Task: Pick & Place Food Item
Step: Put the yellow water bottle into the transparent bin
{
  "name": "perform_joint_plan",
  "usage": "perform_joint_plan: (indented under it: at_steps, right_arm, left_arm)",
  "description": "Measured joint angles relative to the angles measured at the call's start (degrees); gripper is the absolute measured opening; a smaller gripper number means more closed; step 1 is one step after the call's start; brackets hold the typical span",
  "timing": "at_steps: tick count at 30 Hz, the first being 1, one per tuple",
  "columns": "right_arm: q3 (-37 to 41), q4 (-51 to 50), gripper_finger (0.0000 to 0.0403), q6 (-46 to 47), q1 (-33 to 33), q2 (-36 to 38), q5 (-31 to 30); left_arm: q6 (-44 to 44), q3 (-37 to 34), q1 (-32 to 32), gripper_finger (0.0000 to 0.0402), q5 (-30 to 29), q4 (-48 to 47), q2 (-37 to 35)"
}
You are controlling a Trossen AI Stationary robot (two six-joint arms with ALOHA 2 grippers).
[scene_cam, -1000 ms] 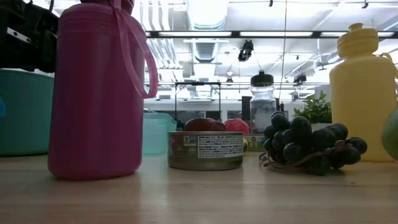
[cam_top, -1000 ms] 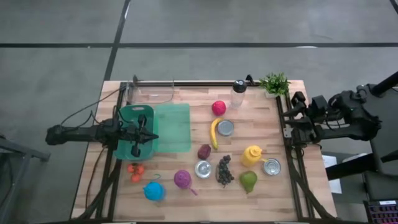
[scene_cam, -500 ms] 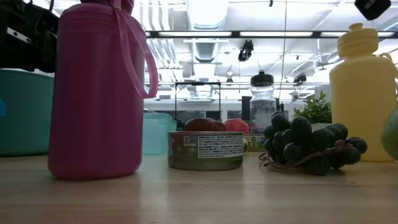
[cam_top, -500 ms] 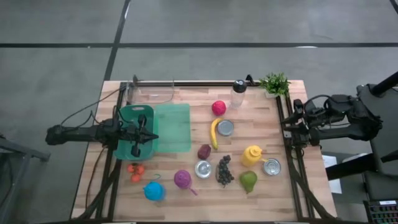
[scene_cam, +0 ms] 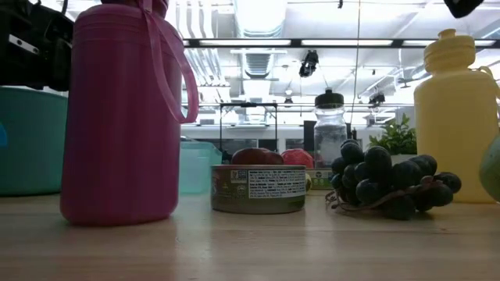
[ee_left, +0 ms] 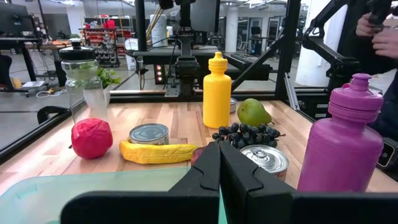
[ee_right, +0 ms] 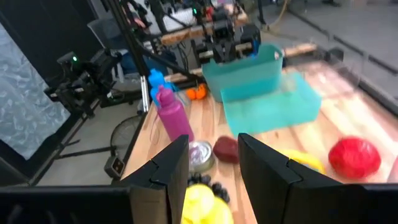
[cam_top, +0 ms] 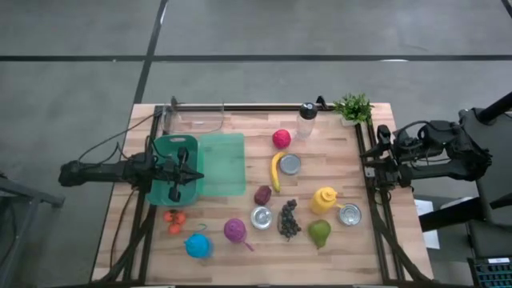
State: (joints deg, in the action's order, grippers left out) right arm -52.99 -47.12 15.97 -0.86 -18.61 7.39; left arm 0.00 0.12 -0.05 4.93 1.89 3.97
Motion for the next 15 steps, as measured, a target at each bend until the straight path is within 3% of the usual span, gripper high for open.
perform_joint_plan:
  at_steps: [15]
  right_arm:
    - [0.0, 2.4, 0.0134, -0.5, 0.0, 0.0, 0.1]
  left_arm:
    - [0.0, 0.0, 0.0, 0.0001, 0.0, 0.0, 0.0]
